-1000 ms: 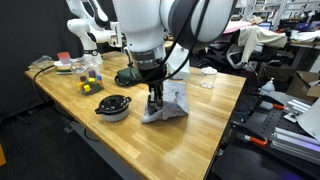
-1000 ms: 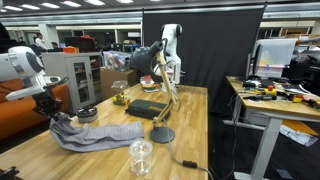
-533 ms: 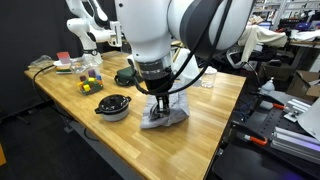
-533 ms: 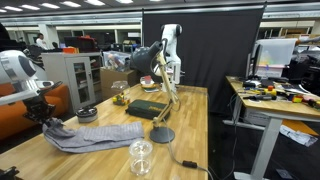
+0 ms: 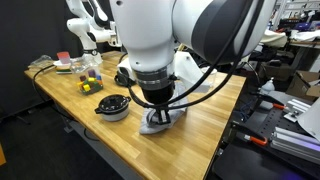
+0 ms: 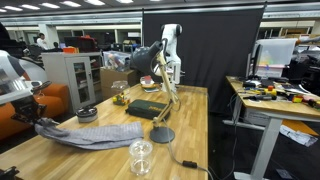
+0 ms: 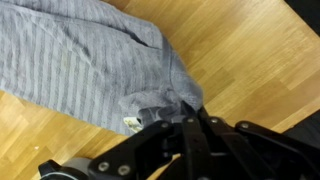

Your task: Unfold the towel on the table

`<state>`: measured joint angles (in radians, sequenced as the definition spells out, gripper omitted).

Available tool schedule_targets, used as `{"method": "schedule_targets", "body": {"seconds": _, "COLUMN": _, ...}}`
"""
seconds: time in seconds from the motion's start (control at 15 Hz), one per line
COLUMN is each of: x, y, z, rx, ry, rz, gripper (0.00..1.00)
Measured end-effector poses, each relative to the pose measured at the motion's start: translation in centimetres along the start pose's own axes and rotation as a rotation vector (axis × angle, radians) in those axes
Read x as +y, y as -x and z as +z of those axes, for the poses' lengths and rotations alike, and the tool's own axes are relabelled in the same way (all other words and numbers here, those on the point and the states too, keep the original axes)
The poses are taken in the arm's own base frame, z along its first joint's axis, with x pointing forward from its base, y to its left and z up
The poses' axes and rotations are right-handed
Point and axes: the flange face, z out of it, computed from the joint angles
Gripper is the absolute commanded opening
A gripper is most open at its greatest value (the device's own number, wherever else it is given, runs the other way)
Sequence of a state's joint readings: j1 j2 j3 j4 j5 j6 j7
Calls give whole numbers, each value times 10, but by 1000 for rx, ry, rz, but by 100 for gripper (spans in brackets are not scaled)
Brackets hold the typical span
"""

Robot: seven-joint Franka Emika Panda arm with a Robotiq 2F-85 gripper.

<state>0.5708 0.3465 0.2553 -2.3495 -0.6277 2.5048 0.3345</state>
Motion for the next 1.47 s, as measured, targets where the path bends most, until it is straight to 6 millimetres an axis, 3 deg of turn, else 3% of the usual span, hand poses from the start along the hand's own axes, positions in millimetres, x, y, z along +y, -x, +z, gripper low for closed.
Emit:
{"method": "schedule_targets", "body": {"seconds": 0.2, "x": -17, "y": 0, "z": -1, "rx": 4, "ry": 17, "rz": -123, "gripper": 1}}
{"method": "schedule_targets", "body": {"seconds": 0.4, "x": -18, "y": 10, "z": 8, "rx": -23, "ry": 22, "rz": -233, "gripper": 1}}
{"method": "schedule_targets", "body": {"seconds": 0.8, "x": 15, "y": 32, "z": 33, "rx": -54, "ry": 92, "rz": -343, "gripper": 1}}
{"method": "schedule_targets", "body": {"seconds": 1.07, "x": 24, "y": 44, "z": 42, "rx": -49, "ry": 104, "rz": -392, "gripper": 1}}
{"method": "schedule_targets", "body": {"seconds": 1.47, "x": 35, "y": 51, "z": 40, "rx": 10, "ry": 64, "rz": -424, "gripper": 1}}
